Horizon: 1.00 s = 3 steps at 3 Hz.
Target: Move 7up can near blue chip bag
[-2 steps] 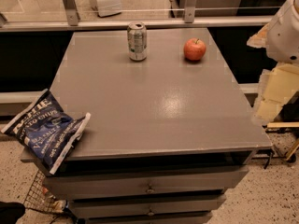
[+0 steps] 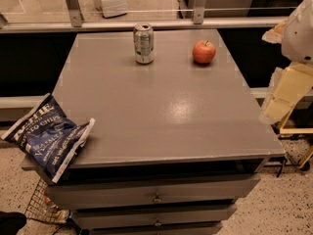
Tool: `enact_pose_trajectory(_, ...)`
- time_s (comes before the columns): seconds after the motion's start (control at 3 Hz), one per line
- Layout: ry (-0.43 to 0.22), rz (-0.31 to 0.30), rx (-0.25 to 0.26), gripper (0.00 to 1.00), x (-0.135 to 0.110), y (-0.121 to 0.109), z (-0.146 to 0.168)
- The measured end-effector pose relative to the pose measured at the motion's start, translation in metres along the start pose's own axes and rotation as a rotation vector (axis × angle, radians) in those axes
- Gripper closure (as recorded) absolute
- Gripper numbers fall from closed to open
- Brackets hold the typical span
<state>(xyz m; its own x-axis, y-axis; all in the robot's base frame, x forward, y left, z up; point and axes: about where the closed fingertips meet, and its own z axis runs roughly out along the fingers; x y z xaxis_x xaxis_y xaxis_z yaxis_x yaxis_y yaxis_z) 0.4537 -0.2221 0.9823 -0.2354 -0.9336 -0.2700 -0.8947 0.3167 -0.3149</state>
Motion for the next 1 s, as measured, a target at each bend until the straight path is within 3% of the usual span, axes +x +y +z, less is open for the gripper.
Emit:
enact_pose_trajectory(0.33, -0.168, 0.129, 0.061, 0.00, 0.017, -0.028, 0.021)
enact_pose_trajectory(0.67, -0.414, 0.207, 0.119, 0.00, 0.000, -0.079, 0.044)
enact_pose_trajectory(1.0, -0.706, 0.286, 0.174, 0.00, -0.034, -0.140, 0.044)
